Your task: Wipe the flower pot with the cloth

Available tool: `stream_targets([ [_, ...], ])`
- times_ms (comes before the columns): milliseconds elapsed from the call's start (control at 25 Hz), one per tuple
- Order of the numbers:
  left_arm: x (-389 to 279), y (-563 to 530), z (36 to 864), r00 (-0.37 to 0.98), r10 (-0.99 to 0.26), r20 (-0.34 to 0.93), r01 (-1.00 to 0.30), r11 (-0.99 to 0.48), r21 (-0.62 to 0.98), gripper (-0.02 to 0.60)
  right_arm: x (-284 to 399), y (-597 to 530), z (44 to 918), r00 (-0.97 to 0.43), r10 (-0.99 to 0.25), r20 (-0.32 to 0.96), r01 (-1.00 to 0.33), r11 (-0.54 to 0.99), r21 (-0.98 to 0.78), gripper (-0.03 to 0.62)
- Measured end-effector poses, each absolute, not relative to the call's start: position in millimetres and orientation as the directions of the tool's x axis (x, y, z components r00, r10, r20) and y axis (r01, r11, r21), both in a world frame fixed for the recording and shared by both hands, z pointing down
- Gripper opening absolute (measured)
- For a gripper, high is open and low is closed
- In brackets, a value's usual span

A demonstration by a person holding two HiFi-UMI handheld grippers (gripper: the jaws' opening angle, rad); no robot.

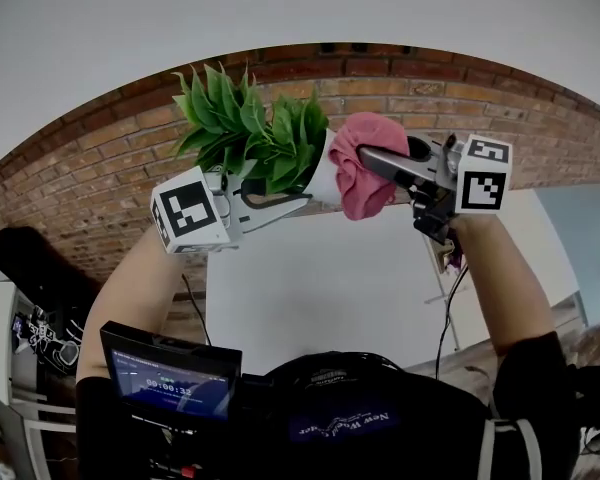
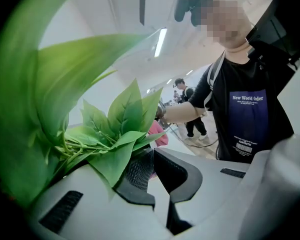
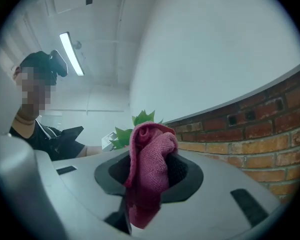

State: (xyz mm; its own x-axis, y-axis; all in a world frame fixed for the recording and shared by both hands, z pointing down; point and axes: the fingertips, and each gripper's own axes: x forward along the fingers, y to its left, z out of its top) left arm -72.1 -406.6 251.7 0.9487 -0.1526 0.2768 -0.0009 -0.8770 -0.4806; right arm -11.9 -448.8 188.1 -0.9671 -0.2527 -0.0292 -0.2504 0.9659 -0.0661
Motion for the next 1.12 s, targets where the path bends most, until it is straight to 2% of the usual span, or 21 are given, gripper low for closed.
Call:
stream_targets([
  [320, -83.5, -396.7, 227.7, 0.993, -0.08, 0.086, -0.046, -0.938, -0.344, 0.008, 11.4, -462.3, 171.7, -0.941, -0.309, -0.14, -0.298, 0.95, -0.095, 0.109],
  [720, -87.1, -413.8, 217.6, 0.993, -0.086, -0.085, -0.102, -0.974, -0.202, 0.008, 33.2, -469.8, 166.8, -0.87, -0.349, -0.348, -0.299, 0.935, -0.188, 0.109],
  [880, -97.2, -419.9, 207.6, 0.983, -0.101, -0.151, -0.124, -0.98, -0.153, 0.008, 30.0, -468.1, 166.0, -0.859, -0.341, -0.382, -0.275, 0.936, -0.218, 0.109],
  [1120, -102.4, -418.2, 195.9, 0.965, -0.059, -0.256, -0.088, -0.991, -0.102, 0.008, 25.2, -463.3, 168.9, -0.862, -0.306, -0.404, -0.225, 0.945, -0.236, 0.109],
])
